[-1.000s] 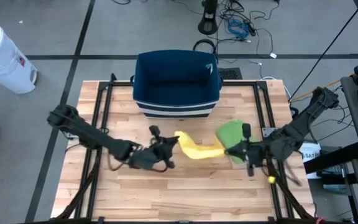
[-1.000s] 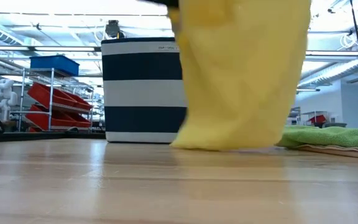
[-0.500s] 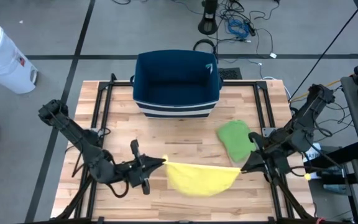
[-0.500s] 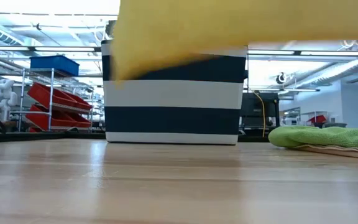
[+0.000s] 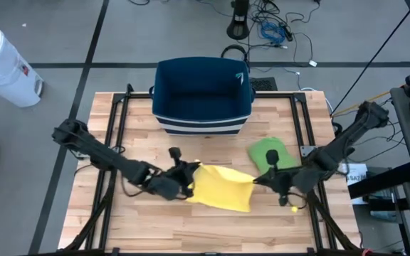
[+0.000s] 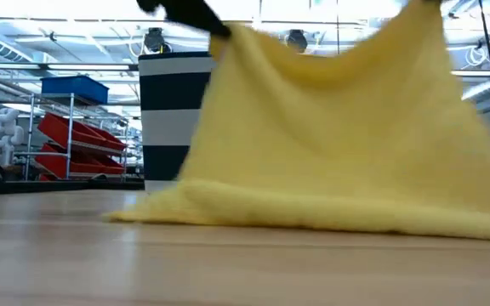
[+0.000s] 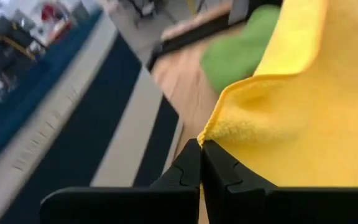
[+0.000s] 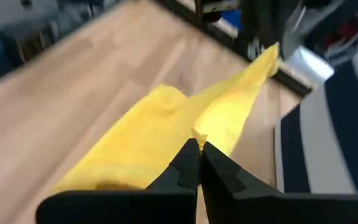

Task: Fold towel
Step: Fold the yellow towel

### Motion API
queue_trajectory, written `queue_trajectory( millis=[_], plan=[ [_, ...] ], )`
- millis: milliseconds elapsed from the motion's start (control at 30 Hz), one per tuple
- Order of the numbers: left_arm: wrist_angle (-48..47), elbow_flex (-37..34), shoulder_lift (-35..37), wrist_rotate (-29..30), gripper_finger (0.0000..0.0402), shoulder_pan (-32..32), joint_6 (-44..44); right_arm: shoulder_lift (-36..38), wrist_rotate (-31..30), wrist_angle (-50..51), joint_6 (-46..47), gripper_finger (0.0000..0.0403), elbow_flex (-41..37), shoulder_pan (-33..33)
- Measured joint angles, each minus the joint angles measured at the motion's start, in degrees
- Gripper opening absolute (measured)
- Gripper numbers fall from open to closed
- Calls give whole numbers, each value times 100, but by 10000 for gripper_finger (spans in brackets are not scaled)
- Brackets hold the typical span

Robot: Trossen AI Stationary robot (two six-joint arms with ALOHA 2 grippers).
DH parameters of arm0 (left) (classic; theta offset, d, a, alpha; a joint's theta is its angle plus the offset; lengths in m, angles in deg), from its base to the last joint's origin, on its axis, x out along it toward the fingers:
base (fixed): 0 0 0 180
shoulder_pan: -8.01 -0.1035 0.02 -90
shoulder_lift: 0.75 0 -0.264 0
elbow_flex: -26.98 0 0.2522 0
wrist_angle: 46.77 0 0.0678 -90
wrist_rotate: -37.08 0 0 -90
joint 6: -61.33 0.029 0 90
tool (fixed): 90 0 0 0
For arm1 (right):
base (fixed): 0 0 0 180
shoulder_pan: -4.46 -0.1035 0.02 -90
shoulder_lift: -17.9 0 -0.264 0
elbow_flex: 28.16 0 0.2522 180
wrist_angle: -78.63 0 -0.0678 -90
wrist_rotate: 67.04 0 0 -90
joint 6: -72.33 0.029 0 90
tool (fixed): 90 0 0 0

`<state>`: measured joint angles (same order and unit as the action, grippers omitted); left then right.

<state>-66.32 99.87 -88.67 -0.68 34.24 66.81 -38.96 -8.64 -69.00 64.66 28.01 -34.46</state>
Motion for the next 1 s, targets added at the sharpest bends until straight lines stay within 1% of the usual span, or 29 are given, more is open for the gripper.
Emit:
queue_trajectory(
  millis=[133, 233, 300, 467, 533, 600, 667, 800, 900, 1000],
  plan=[
    [-135, 0, -407, -241, 0, -272, -241, -416, -1, -139, 18, 0, -203, 215],
    [-134, 0, -593, -275, 0, -368, -302, -638, -27, -203, -3, 0, -278, 389],
    [-157, 0, -630, -236, 0, -413, -330, -756, -247, -214, -43, 0, -314, 491],
    [-227, 0, -630, 586, 0, -416, -360, -870, -1004, -170, -403, 0, -332, 601],
    [-224, 0, -628, 662, 0, -408, -354, -821, -1030, -202, -522, 0, -332, 634],
    [-223, 0, -628, 668, 0, -399, -357, -700, -803, -319, -537, 0, -296, 636],
    [-221, 0, -628, 679, 0, -374, -349, -570, -415, -478, -548, 0, -172, 634],
    [-172, 0, -628, 688, 0, -371, -293, -287, 65, -558, -597, 0, 42, 632],
    [88, 0, -627, 704, 0, -327, -21, -48, 606, -695, -806, 0, 162, 617],
    [471, 0, -590, 718, 0, -170, 448, 201, 1298, -767, -953, 0, 219, 606]
  ],
)
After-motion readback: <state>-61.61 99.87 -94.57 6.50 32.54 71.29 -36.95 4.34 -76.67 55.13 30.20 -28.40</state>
